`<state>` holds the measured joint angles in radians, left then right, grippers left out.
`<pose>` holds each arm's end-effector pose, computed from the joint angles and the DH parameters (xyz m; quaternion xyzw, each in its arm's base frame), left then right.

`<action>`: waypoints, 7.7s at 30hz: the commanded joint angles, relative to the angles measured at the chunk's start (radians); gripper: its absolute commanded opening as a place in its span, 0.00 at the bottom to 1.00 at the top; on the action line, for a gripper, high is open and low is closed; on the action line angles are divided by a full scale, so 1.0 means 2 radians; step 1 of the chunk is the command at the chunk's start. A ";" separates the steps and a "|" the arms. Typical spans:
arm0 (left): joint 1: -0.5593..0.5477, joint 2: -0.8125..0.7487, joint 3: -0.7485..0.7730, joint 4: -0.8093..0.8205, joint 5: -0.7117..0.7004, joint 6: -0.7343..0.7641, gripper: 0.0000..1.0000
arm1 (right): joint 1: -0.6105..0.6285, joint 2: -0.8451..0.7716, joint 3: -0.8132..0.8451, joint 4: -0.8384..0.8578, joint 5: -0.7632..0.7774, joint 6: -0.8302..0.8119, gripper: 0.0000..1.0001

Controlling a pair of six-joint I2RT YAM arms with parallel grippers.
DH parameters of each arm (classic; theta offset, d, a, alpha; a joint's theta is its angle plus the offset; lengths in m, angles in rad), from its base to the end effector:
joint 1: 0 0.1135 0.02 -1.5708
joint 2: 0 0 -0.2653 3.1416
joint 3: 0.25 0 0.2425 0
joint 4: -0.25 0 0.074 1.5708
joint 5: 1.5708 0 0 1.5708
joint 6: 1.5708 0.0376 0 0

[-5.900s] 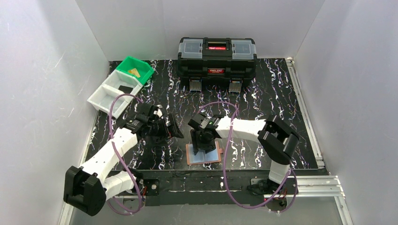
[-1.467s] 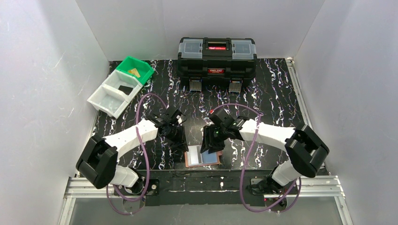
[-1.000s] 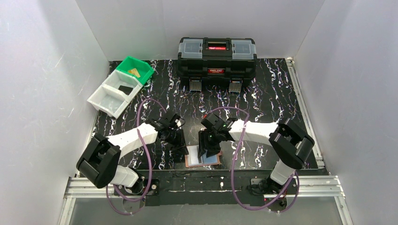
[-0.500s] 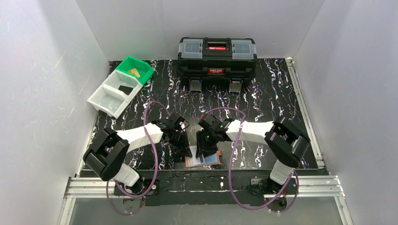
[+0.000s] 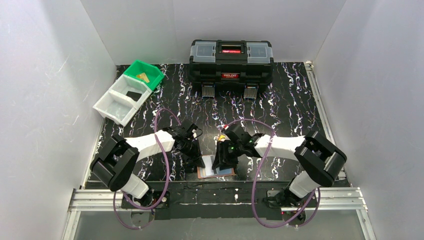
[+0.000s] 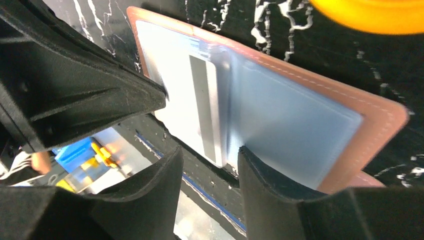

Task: Take the credit cards out of the card holder
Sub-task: Remove the credit card from the card holder.

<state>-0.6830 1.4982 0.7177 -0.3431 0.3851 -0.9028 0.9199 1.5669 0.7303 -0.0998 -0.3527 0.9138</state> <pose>0.1904 -0.1732 0.1573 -0.0628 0.9560 -0.2860 0.0198 0.1628 0.2352 0.1565 -0.0576 0.9352 0.3451 0.0545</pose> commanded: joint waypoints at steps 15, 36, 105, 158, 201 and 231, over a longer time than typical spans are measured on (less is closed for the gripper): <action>-0.004 0.029 -0.007 -0.046 -0.063 0.004 0.00 | -0.063 0.031 -0.096 0.243 -0.118 0.094 0.26; -0.004 0.034 -0.003 -0.051 -0.066 0.010 0.00 | -0.078 0.046 -0.117 0.280 -0.126 0.111 0.05; 0.005 0.053 0.012 -0.083 -0.084 0.033 0.00 | -0.098 0.061 -0.136 0.328 -0.151 0.106 0.29; 0.009 0.071 0.007 -0.094 -0.096 0.033 0.00 | -0.103 0.032 -0.153 0.304 -0.125 0.092 0.01; 0.027 -0.014 0.171 -0.169 -0.022 0.090 0.57 | -0.136 -0.159 -0.090 0.090 -0.103 0.007 0.01; 0.105 -0.084 0.024 0.237 0.253 -0.085 0.61 | -0.178 -0.178 -0.063 0.249 -0.213 0.181 0.01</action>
<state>-0.4774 1.3705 0.7757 0.0864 0.8352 -1.0428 0.5667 1.2186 0.5564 0.3229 -0.7433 1.2327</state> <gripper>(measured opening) 0.630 0.023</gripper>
